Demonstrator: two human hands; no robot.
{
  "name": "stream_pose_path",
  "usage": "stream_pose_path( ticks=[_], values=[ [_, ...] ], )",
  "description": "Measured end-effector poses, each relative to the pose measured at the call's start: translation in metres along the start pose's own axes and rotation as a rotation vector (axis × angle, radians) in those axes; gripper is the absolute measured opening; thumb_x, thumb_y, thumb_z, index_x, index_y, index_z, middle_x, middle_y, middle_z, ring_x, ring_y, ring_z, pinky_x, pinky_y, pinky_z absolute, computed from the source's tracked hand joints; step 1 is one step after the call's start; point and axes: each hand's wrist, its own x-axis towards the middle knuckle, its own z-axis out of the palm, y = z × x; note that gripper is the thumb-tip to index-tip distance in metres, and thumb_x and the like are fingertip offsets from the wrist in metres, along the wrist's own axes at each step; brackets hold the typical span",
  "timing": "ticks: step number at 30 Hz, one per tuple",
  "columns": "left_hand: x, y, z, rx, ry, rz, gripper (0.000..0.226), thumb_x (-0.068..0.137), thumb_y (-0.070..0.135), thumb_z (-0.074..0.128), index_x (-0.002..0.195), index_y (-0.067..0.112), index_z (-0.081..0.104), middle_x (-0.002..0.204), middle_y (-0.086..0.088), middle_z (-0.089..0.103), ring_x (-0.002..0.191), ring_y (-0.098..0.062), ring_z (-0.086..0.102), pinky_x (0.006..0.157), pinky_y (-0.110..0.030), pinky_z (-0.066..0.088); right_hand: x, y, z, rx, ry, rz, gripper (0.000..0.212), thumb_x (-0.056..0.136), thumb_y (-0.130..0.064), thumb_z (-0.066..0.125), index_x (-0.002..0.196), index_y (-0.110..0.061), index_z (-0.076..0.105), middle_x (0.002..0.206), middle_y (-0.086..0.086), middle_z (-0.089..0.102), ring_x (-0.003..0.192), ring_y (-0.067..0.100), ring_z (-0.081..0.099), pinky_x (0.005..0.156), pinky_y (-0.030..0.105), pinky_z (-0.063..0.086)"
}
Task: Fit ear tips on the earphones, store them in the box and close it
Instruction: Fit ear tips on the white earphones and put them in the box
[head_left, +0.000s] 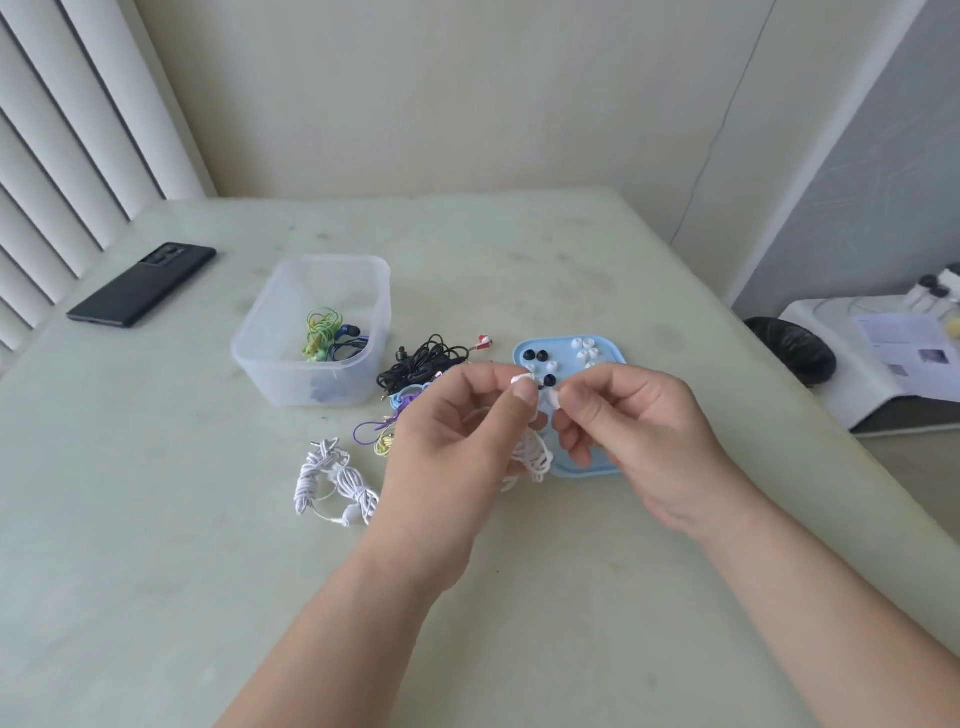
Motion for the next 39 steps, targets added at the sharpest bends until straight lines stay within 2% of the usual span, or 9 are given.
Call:
stream_pose_path(
  ticks=[4,8,14,19,23,27,32,36,39],
  values=[
    [0.000,0.003,0.002,0.065,-0.018,0.066,0.009,0.099,0.019,0.070,0.097,0.010,0.070,0.082,-0.005,0.073,0.078,-0.021,0.068,0.072,-0.046,0.054,-0.003,-0.001,0.004,-0.076,0.007,-0.026,0.021,0.086,-0.027,0.070,0.083,-0.007,0.074,0.066,0.007,0.064,0.059,0.021,0.055,0.053,0.027,0.046],
    [-0.006,0.004,-0.002,0.140,-0.041,0.081,0.011,0.101,0.017,0.066,0.096,0.008,0.066,0.079,-0.011,0.071,0.072,-0.022,0.067,0.069,-0.058,0.059,-0.007,-0.003,0.007,-0.134,-0.048,-0.023,0.016,0.087,-0.023,0.073,0.080,-0.009,0.074,0.063,0.006,0.061,0.057,0.017,0.052,0.052,0.023,0.044],
    [-0.009,0.002,-0.004,0.203,-0.001,0.083,0.013,0.103,0.016,0.062,0.101,0.003,0.061,0.071,-0.007,0.065,0.061,-0.022,0.059,0.059,-0.038,0.052,-0.001,-0.014,-0.010,-0.184,0.141,-0.008,0.037,0.087,-0.048,0.069,0.082,-0.012,0.076,0.065,0.005,0.065,0.055,0.016,0.054,0.050,0.022,0.042],
    [-0.006,-0.004,-0.002,0.250,0.048,0.074,0.012,0.103,0.016,0.063,0.101,0.004,0.062,0.068,-0.005,0.066,0.059,-0.021,0.057,0.053,-0.025,0.049,0.016,-0.010,-0.047,-0.535,0.291,-0.027,0.014,0.096,-0.022,0.070,0.082,-0.021,0.074,0.065,-0.008,0.069,0.058,0.004,0.059,0.062,0.024,0.050],
    [-0.004,-0.009,-0.001,0.288,0.072,0.082,0.009,0.102,0.016,0.063,0.101,0.006,0.063,0.068,-0.003,0.067,0.059,-0.019,0.059,0.053,-0.023,0.049,0.016,-0.009,-0.048,-0.640,0.199,-0.029,0.007,0.089,-0.017,0.076,0.085,-0.023,0.075,0.074,-0.005,0.071,0.058,0.004,0.057,0.062,0.020,0.049],
    [-0.003,-0.010,0.001,0.310,0.081,0.076,0.009,0.102,0.016,0.064,0.101,0.007,0.064,0.068,-0.005,0.068,0.058,-0.021,0.060,0.055,-0.027,0.052,0.005,-0.010,-0.037,-0.848,-0.053,-0.023,0.009,0.087,-0.021,0.079,0.079,-0.025,0.076,0.064,-0.024,0.063,0.054,0.002,0.050,0.055,0.012,0.041],
    [-0.003,-0.009,0.001,0.278,0.081,0.065,0.011,0.102,0.014,0.065,0.101,0.003,0.064,0.073,-0.016,0.071,0.059,-0.021,0.063,0.061,-0.038,0.056,0.005,-0.007,-0.036,-1.075,-0.164,0.020,0.007,0.088,-0.026,0.076,0.091,-0.033,0.078,0.072,-0.024,0.062,0.063,-0.007,0.054,0.066,0.023,0.040],
    [-0.005,-0.009,0.000,0.254,0.062,0.076,0.016,0.102,0.013,0.065,0.099,-0.003,0.065,0.072,-0.015,0.070,0.060,-0.023,0.062,0.062,-0.042,0.055,0.003,-0.005,-0.033,-1.073,-0.135,-0.031,0.008,0.090,-0.023,0.074,0.088,-0.030,0.077,0.065,-0.031,0.059,0.062,-0.008,0.053,0.060,0.020,0.038],
    [-0.006,-0.008,-0.002,0.218,0.046,0.081,0.019,0.100,0.016,0.069,0.097,-0.003,0.069,0.078,-0.019,0.071,0.063,-0.025,0.062,0.064,-0.041,0.056,0.000,-0.008,-0.026,-0.741,-0.048,-0.094,0.009,0.090,-0.016,0.076,0.087,-0.024,0.078,0.068,-0.027,0.067,0.058,-0.001,0.054,0.058,0.011,0.042]
  ],
)
